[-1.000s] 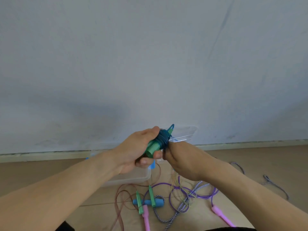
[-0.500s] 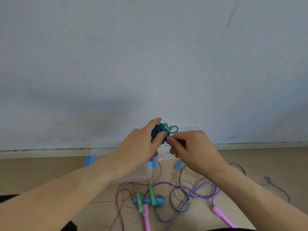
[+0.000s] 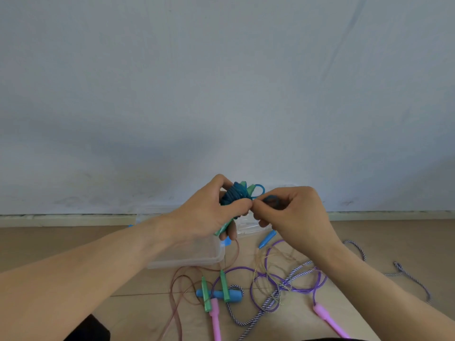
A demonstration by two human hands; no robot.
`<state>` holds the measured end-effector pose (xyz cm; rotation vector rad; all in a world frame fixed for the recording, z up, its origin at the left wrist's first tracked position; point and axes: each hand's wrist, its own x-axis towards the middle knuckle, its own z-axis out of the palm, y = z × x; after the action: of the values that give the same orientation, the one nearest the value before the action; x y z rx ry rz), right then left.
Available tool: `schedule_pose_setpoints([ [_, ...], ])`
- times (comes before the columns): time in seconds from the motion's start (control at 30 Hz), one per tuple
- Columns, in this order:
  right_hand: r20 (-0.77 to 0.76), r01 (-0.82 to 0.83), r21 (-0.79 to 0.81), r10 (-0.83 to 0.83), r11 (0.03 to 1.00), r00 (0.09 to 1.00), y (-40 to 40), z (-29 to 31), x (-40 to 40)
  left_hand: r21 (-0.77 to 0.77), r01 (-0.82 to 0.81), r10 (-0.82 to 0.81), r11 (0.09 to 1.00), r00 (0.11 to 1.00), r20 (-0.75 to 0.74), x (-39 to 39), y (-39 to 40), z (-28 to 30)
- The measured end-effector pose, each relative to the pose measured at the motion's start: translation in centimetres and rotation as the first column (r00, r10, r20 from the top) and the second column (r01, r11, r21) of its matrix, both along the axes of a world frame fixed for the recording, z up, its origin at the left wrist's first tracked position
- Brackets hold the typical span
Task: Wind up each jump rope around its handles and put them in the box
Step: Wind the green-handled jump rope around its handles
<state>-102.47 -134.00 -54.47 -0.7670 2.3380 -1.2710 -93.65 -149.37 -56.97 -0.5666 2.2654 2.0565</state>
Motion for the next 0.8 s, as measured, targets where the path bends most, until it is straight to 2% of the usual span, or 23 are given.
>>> schedule_pose_setpoints([
  [0.1,0.078,0.089,-0.119,-0.080,0.989,0.994,-0.2,0.4,-0.2,0.125,-0.068,0.072,0.990,0.997,-0.026,-0.3,-0.4,0.3],
  [0.17,0.088,0.127,-0.145,-0.115,0.981,0.989,-0.2,0.3,-0.3,0.127,-0.085,0.089,0.988,0.996,-0.022,-0.4,-0.4,0.4],
  [0.3,0.084,0.065,-0.104,-0.057,0.992,0.995,-0.1,-0.3,0.2,-0.133,-0.047,0.041,0.990,0.998,-0.047,0.1,0.0,0.0],
  [0.4,0.075,-0.001,-0.062,0.006,0.998,0.997,-0.1,-0.6,0.4,-0.255,-0.031,0.010,0.966,0.996,-0.085,0.7,0.2,-0.2],
  [0.6,0.144,-0.110,-0.089,0.122,0.990,0.982,0.0,-0.5,-0.1,-0.401,-0.084,0.020,0.912,0.987,-0.162,1.0,-0.2,-0.4],
  [0.7,0.173,-0.048,-0.094,0.064,0.994,0.983,-0.2,-0.5,-0.2,-0.451,-0.108,0.027,0.886,0.983,-0.181,1.0,-0.4,-0.7],
  [0.8,0.117,0.002,-0.046,0.004,0.999,0.993,-0.2,-0.7,-0.4,-0.468,-0.121,0.019,0.876,0.976,-0.216,1.1,0.0,-0.9],
])
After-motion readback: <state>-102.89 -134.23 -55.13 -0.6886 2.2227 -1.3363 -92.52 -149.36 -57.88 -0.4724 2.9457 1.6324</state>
